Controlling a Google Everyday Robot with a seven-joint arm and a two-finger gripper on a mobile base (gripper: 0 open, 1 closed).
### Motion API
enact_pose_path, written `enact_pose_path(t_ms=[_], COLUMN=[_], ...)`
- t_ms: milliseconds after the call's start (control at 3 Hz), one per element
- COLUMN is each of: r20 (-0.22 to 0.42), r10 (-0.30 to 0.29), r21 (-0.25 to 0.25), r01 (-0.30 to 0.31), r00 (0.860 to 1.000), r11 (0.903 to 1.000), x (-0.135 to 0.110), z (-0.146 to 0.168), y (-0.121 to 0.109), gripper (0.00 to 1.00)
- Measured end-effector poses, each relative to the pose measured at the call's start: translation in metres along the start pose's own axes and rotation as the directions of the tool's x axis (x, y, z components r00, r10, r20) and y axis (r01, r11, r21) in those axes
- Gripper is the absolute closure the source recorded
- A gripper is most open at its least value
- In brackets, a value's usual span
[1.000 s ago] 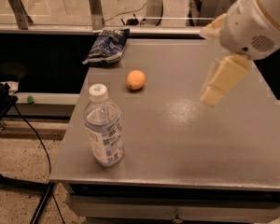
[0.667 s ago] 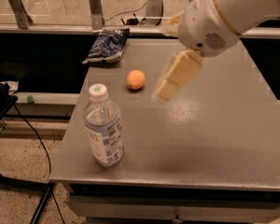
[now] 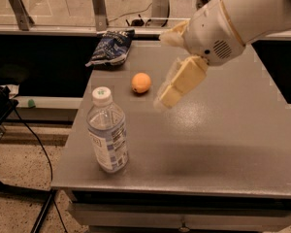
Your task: Knock blue plastic bottle over
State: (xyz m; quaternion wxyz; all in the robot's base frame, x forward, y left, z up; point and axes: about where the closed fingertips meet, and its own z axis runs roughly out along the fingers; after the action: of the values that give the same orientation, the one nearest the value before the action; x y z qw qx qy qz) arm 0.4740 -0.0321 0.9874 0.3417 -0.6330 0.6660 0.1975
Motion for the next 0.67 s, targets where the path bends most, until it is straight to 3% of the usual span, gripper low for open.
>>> enact_pose_path(t_ms=[333, 667], r20=[0.165, 0.375], r10=[0.088, 0.189], r21=[-0.125, -0.224], r01=[-0.068, -0.109], r00=[0.982, 0.908], r11=[0.9898, 0.9686], x=[0.023, 0.010], z=[0.025, 0.048], y=[0.028, 0.076], gripper=[0.00, 0.00])
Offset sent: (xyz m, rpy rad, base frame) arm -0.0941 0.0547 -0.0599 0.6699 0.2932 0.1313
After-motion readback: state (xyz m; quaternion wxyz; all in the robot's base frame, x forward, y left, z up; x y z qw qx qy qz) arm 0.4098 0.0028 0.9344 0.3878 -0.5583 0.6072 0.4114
